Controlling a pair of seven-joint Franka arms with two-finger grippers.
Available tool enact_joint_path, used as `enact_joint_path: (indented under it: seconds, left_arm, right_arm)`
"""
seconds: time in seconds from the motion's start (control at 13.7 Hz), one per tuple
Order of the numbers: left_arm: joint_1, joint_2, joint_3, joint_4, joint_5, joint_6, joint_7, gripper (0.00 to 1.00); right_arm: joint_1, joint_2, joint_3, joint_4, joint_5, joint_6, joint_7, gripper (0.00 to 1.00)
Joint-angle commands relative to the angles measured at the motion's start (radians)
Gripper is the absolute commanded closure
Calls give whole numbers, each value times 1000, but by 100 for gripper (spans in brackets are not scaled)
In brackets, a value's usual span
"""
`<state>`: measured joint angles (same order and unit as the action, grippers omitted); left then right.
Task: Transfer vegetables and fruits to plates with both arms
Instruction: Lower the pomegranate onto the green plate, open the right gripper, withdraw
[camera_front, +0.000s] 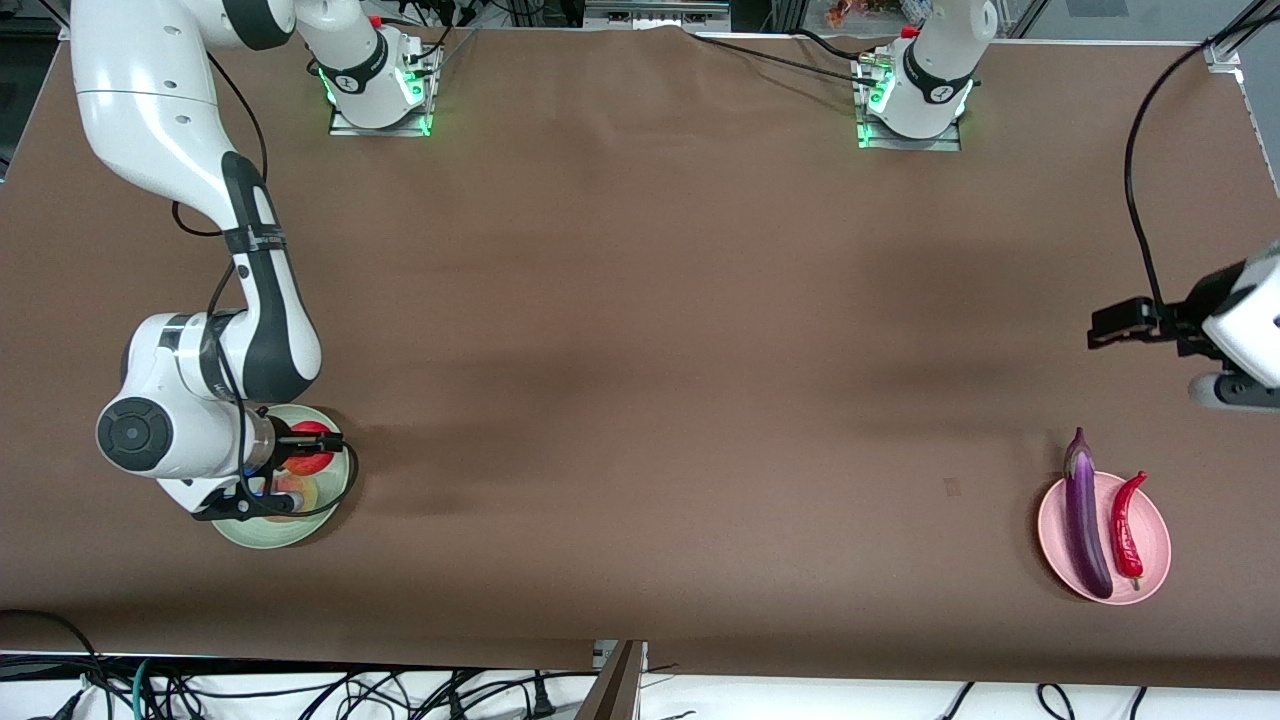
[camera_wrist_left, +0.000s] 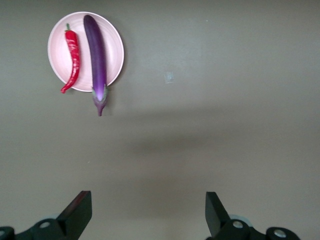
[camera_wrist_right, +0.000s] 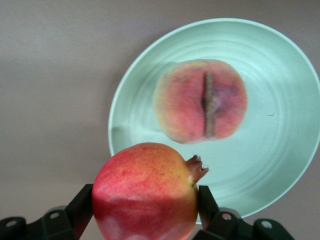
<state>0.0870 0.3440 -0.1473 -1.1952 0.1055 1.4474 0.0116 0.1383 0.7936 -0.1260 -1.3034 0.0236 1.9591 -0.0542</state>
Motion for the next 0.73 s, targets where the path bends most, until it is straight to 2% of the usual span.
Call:
enact_joint_path:
  seconds: [0.0,0.07,0.29,0.59,0.66]
  left_arm:
    - [-140,-213,182,-284,-43,210,30,0]
    - [-151,-268,189,-361,-41,259,24,0]
    - [-154,-414,192,-556,-81,269,25,0]
    - [-107,-382,187,-554,-90,260,37,0]
    - [-107,-376,174,-552,-86,260,42,0]
  right_arm:
    - [-37,-5,8,-14,-2,23,-58,78]
    - [-43,-1,9,-14,-2,27,-68,78]
    - [-52,9,8,-27,-4,47,-70,77]
    - [-68,19,8,-50,-4,115,-101,74]
    - [-71,21,9,-51,-2,124,-101,60]
